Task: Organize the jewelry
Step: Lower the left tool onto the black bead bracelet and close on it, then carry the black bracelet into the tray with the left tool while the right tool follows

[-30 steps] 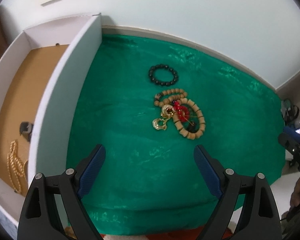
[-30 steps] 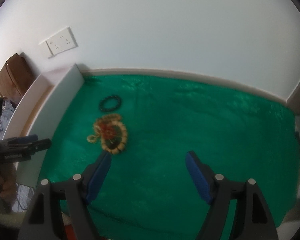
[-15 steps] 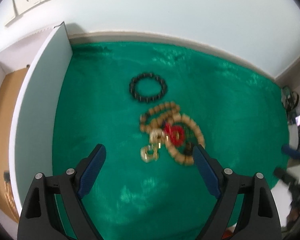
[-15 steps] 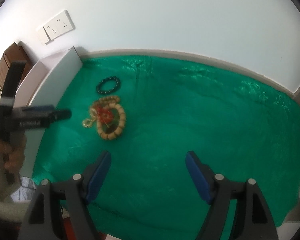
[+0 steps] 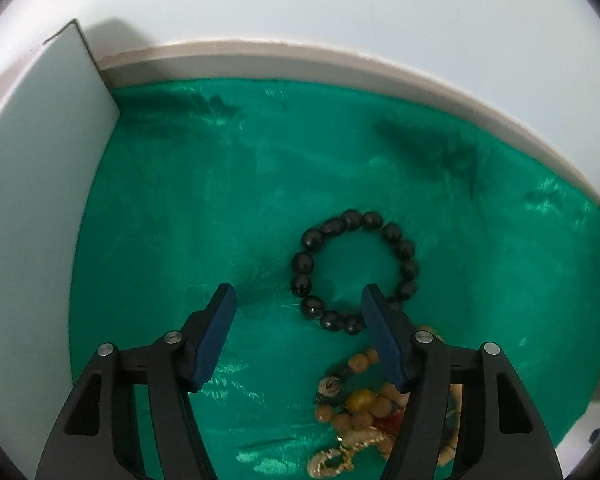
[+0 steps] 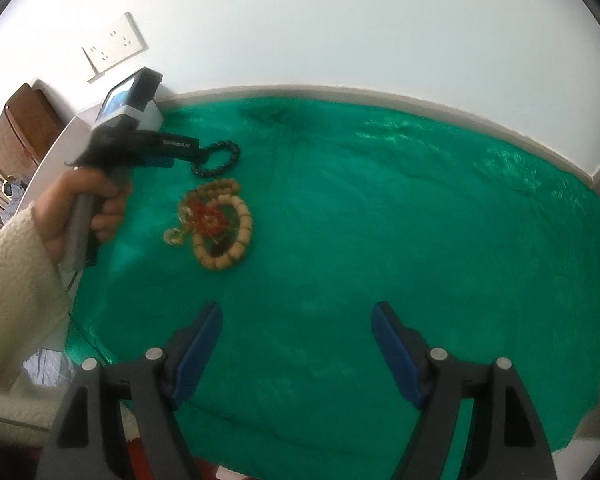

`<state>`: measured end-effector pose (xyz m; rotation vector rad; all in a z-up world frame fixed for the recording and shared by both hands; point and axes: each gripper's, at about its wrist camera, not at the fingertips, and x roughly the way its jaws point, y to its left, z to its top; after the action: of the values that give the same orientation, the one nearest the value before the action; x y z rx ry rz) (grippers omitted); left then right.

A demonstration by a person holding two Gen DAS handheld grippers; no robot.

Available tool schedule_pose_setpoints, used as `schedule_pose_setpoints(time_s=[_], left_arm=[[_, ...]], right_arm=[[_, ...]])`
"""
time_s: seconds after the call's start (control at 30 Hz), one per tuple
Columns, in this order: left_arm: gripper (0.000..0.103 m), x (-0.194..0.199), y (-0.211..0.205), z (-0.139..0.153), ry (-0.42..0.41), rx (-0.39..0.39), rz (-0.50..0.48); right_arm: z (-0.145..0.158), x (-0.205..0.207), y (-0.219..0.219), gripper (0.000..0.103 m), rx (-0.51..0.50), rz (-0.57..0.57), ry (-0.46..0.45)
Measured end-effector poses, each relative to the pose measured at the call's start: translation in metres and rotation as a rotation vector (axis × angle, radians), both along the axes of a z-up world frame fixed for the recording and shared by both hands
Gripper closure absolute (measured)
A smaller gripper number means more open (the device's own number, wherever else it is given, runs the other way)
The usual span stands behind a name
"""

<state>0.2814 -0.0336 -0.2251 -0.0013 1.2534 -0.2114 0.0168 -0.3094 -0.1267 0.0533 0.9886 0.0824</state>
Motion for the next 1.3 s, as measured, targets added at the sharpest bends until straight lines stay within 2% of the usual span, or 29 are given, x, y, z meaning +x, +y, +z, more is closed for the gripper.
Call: schedule_pose_setpoints(time_s=[0.1, 0.17, 0.2, 0.23, 0.4, 0.57, 0.7, 0.83, 0.87, 0.9, 0.97, 1.1, 1.17, 1.3], left_arm=[[0.042, -0.004, -0.012, -0.004, -0.045, 0.067, -0.037], [0.058, -0.006, -0.017, -0.003, -0.076, 0.087, -0.062], [0.084, -0.007, -0.018, -0.002, -0.08, 0.068, -0.075], [0.093, -0.007, -0.019, -0.001, -0.074, 0.06, -0.085], [0.093, -0.014, 0.006, 0.018, -0.072, -0.038, -0.047], [0.094, -0.036, 0.055, 0.058, -0.088, -0.182, 0.054], [0.094, -0.066, 0.084, 0.088, -0.118, -0.235, 0.113], [0.094, -0.095, 0.102, 0.102, -0.124, -0.24, 0.162], [0.094, -0.105, 0.107, 0.103, -0.122, -0.242, 0.174], [0.094, -0.113, 0.112, 0.104, -0.119, -0.242, 0.183], [0.094, -0.125, 0.119, 0.102, -0.115, -0.242, 0.199], [0.093, -0.148, 0.128, 0.103, -0.116, -0.229, 0.221], [0.093, -0.156, 0.132, 0.103, -0.112, -0.232, 0.235], [0.093, -0.172, 0.142, 0.102, -0.113, -0.233, 0.257]], right_arm=[[-0.004, -0.001, -0.009, 0.025, 0.01, -0.026, 0.017], [-0.003, -0.001, -0.013, 0.025, 0.012, -0.037, 0.017], [-0.003, -0.001, -0.014, 0.025, 0.012, -0.039, 0.015], [-0.001, 0.0, -0.014, 0.025, 0.011, -0.039, 0.011], [0.004, 0.004, -0.009, 0.025, 0.012, -0.016, -0.005], [0.003, 0.016, -0.002, 0.025, 0.042, 0.02, -0.007], [0.001, 0.039, 0.012, 0.025, 0.124, 0.085, 0.004], [0.003, 0.08, 0.034, 0.025, 0.266, 0.18, 0.044], [0.002, 0.092, 0.041, 0.035, 0.316, 0.202, 0.061], [0.0, 0.11, 0.051, 0.049, 0.376, 0.221, 0.097], [-0.006, 0.139, 0.069, 0.059, 0.456, 0.233, 0.157], [-0.029, 0.193, 0.11, 0.068, 0.517, 0.223, 0.256], [-0.045, 0.21, 0.127, 0.069, 0.495, 0.212, 0.323], [-0.064, 0.224, 0.146, 0.07, 0.325, 0.145, 0.393]])
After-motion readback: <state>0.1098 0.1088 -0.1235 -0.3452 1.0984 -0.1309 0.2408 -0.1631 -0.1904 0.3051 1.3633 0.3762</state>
